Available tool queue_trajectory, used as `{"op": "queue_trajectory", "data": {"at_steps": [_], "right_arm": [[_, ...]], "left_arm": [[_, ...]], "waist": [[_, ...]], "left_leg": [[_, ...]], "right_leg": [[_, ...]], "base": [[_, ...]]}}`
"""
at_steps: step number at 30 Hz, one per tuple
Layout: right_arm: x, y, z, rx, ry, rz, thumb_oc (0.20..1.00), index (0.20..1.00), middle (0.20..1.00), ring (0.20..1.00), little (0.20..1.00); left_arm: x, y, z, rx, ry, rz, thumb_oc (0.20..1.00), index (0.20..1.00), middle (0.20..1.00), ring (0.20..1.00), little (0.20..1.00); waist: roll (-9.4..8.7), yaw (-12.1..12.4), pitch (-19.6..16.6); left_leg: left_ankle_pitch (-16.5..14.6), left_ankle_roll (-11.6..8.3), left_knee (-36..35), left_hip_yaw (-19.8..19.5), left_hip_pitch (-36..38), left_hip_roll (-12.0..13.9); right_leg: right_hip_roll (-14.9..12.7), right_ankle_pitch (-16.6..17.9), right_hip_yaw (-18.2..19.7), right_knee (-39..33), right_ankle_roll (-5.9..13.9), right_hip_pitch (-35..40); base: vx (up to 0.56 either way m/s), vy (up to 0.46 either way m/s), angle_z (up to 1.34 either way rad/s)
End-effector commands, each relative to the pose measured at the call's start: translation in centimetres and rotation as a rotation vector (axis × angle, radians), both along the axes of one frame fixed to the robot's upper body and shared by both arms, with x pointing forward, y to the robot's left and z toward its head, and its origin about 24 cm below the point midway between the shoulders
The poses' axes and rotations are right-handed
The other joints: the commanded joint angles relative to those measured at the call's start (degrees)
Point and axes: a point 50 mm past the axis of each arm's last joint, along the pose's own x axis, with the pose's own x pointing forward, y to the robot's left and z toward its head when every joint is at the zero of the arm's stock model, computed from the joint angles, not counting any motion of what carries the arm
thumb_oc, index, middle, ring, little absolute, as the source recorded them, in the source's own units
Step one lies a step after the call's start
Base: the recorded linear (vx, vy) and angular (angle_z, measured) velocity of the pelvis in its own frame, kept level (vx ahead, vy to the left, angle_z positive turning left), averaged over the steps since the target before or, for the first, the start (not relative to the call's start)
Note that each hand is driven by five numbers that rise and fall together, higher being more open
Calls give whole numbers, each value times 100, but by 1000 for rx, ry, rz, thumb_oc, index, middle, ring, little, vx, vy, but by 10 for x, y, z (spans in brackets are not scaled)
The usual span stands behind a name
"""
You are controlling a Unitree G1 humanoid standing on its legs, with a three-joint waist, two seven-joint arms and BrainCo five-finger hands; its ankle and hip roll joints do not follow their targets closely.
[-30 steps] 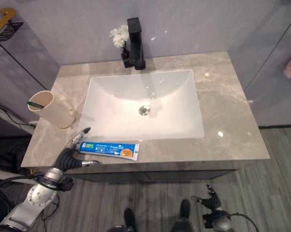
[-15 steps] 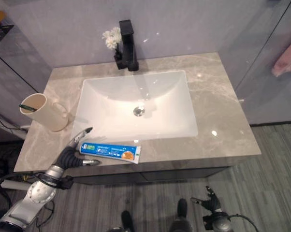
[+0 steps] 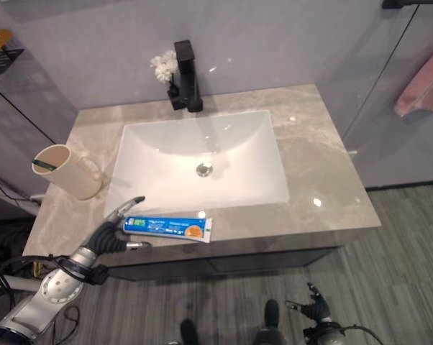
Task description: Put brush and paste in cup on sink, flatten towel.
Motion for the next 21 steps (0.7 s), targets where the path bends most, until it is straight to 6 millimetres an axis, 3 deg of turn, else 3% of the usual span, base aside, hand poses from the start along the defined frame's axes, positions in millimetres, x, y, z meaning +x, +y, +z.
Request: {"op": "queue_trajectory", "data": {"at_steps": [1,3,8,16,17,20,21], "right_arm": [[23,-15,20,-42,-108,13,1000,1000,1000,1000,1000],[23,-16,20,-43,-111,13,1000,1000,1000,1000,1000],[20,-18,20,-46,-109,3,1000,1000,1000,1000,1000],[18,-21,19,-48,-101,-11,1000,1000,1000,1000,1000],[16,-22,18,-46,-96,-22,1000,1000,1000,1000,1000],[14,-23,17,-47,-91,-30,1000,1000,1000,1000,1000],[14,-23,17,-47,-91,-38,1000,1000,1000,1000,1000]], "left_arm": [[10,-2,2,77,-7,-53,821,821,821,821,821],[10,-2,2,106,-5,-64,812,812,812,812,812],[9,-3,-2,160,7,-85,683,683,683,683,683],[9,-2,-8,245,26,-117,652,652,652,652,652],[8,-3,-7,269,27,-137,598,598,598,598,598],[8,-5,-9,307,32,-167,548,548,548,548,548],[8,-6,-9,327,30,-183,492,492,492,492,492]], "waist": [[143,-133,294],[147,-141,279],[147,-149,256],[137,-178,197],[134,-180,169],[122,-188,129],[117,-185,113]], "left_leg": [[-289,1,61,-215,445,131],[-289,-6,61,-212,449,136],[-297,-4,61,-210,472,135],[-321,-5,61,-196,532,136],[-323,-8,61,-196,545,144],[-325,-13,61,-205,557,153],[-325,-16,61,-214,560,160]], "right_leg": [[-247,68,-79,88,553,314],[-240,62,-78,83,553,326],[-237,61,-80,78,547,347],[-234,49,-82,75,543,413],[-233,47,-87,75,542,433],[-226,37,-100,81,541,455],[-225,33,-112,81,539,474]], "base": [[0,0,0],[0,0,0],[0,0,0],[0,0,0],[0,0,0],[0,0,0],[0,0,0]]}}
